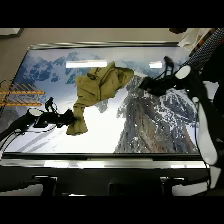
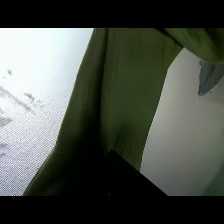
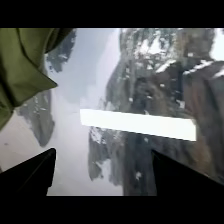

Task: Fold the clothes and pants, and hang the long-sleeved shirts on hangers.

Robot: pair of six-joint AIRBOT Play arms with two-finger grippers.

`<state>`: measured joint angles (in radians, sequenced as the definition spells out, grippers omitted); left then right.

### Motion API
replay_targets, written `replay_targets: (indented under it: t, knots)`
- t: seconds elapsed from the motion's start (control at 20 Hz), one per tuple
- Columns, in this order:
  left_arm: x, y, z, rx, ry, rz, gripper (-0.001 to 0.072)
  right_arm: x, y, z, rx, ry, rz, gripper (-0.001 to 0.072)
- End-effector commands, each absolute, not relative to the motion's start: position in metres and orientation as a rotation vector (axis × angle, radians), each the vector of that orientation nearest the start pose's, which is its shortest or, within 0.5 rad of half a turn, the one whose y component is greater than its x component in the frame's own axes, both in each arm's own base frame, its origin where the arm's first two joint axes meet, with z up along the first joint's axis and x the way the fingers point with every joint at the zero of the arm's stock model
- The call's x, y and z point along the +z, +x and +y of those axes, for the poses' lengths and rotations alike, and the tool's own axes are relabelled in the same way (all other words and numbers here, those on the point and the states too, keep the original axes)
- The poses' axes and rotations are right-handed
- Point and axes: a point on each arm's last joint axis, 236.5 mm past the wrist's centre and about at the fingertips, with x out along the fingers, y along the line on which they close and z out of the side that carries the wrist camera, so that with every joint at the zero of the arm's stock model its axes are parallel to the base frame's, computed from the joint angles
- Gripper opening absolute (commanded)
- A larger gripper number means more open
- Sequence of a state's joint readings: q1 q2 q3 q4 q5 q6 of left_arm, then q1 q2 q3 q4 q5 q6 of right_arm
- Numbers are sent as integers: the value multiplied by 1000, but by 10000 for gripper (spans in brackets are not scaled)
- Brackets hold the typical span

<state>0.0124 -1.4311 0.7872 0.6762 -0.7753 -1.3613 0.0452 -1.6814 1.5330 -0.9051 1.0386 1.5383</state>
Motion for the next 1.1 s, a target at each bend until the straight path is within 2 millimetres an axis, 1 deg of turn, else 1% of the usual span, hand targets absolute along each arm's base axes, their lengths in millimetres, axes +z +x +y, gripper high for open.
replay_targets:
  t: [0.0, 0.05, 0.15, 0.25, 0.3, 0.4, 0.55, 0.6, 0.65, 0.8, 0.9, 0.95, 1.05]
  knots:
    - [-96, 372, -125, -190, -798, 1279, 19, -19, 542, 207, 476, 900, 1089, 678]
    - [-96, 372, -125, -190, -798, 1279, 19, -30, 545, 219, 474, 918, 1088, 678]
    - [-96, 372, -125, -190, -798, 1279, 19, -48, 542, 244, 478, 887, 1097, 677]
    - [-96, 372, -125, -190, -798, 1279, 20, -54, 542, 264, 470, 861, 1075, 675]
    - [-96, 372, -125, -190, -798, 1279, 19, -55, 544, 271, 453, 869, 1062, 675]
    - [-96, 372, -125, -190, -797, 1279, 19, -56, 550, 282, 416, 886, 1027, 674]
    - [-96, 372, -125, -190, -797, 1279, 19, -63, 548, 297, 394, 903, 1024, 674]
    - [-96, 372, -125, -190, -797, 1279, 19, -67, 547, 302, 385, 909, 1027, 641]
    - [-96, 372, -125, -190, -797, 1278, 20, -67, 547, 306, 383, 915, 1020, 617]
    - [-96, 372, -125, -189, -797, 1278, 19, -64, 552, 308, 365, 936, 994, 617]
    - [-96, 372, -125, -189, -798, 1278, 20, -63, 556, 305, 344, 954, 981, 607]
    - [-96, 372, -125, -189, -797, 1278, 20, -64, 557, 304, 329, 976, 981, 550]
    - [-96, 372, -125, -189, -797, 1279, 20, -65, 556, 305, 328, 984, 990, 368]
